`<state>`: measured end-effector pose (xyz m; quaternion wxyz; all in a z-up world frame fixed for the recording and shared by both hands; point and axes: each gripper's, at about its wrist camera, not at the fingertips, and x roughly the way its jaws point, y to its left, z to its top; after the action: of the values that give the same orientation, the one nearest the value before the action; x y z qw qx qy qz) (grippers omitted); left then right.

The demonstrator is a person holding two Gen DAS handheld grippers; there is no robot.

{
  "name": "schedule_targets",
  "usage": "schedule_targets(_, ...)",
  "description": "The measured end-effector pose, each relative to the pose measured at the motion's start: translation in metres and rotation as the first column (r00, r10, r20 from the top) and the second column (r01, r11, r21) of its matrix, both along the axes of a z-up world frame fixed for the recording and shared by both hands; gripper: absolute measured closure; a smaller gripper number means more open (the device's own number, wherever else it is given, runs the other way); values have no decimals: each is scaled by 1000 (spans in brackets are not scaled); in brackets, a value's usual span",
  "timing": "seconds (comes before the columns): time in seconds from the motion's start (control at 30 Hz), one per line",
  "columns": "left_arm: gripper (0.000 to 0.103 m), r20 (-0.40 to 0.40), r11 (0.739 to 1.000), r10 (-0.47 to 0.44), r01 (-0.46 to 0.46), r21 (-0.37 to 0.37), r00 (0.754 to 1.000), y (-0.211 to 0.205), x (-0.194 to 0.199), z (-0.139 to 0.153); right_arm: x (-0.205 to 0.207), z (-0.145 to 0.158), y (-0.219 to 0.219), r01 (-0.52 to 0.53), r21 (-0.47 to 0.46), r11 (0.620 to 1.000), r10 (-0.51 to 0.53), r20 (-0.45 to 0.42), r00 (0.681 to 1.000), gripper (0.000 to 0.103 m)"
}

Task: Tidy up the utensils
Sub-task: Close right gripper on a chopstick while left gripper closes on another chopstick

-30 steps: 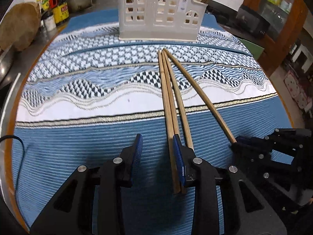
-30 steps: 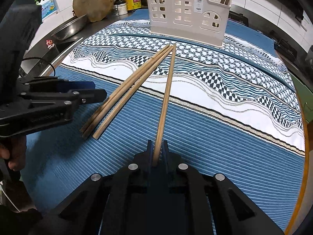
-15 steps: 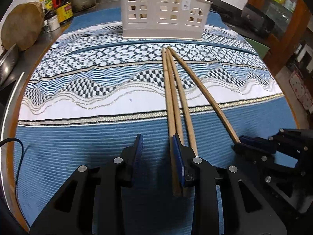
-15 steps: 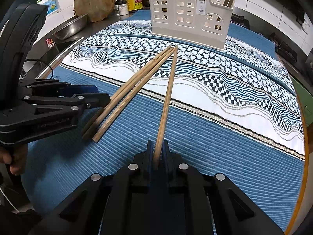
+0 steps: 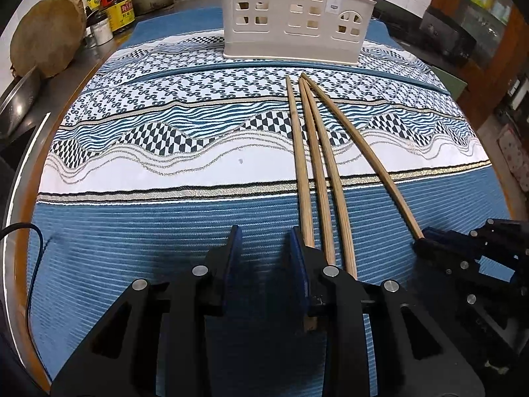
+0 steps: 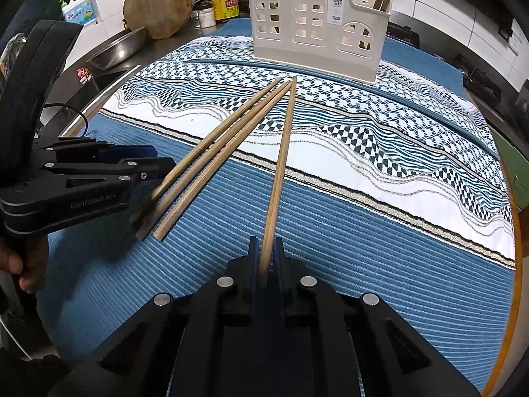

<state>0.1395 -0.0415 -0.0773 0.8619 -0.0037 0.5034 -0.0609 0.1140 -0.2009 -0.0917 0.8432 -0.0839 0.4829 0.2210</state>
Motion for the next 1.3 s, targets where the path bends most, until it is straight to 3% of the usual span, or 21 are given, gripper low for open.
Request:
schedule_targets(0.83, 74, 16, 991, 6, -4, -137, 1000, 10, -15, 11, 0, 0, -2, 8, 20, 1000, -7, -8, 1000, 95)
schedule_targets(1.17, 72, -3, 995, -23, 23, -94, 1000, -7, -13, 1, 0, 0, -1, 10, 22, 1000, -10, -8, 1000, 95)
schedule_targets(1.3, 72, -3, 994, -11, 10, -110, 1000, -1, -13, 1, 0, 0, -2, 11, 24, 1000, -11, -9, 1000, 95)
